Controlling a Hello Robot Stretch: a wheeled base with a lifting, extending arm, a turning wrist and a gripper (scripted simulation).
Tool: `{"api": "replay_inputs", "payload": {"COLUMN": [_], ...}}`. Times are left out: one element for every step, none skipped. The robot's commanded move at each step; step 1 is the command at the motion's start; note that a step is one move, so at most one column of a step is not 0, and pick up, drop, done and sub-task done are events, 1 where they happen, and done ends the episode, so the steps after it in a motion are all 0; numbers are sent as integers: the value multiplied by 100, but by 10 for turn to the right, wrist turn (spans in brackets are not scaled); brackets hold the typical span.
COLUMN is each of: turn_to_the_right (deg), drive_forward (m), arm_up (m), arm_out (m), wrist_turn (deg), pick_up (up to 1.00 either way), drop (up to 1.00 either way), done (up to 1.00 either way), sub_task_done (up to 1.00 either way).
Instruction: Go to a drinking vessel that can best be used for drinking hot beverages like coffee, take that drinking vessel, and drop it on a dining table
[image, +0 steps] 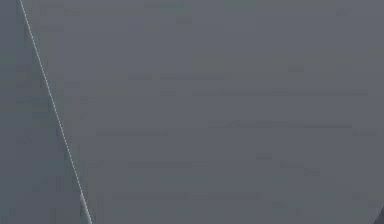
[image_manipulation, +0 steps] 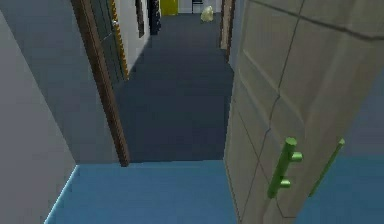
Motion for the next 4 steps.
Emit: {"api": "replay_inputs", "payload": {"turn_to_the_right": [0,450,450,210], "drive_forward": [30,0,0,0], "arm_up": [0,0,0,0], "arm_out": [0,0,0,0], "wrist_turn": [0,0,0,0], "pick_up": [0,0,0,0], "drop": [0,0,0,0], "done": [0,0,0,0], "sub_task_done": [0,0,0,0]}}
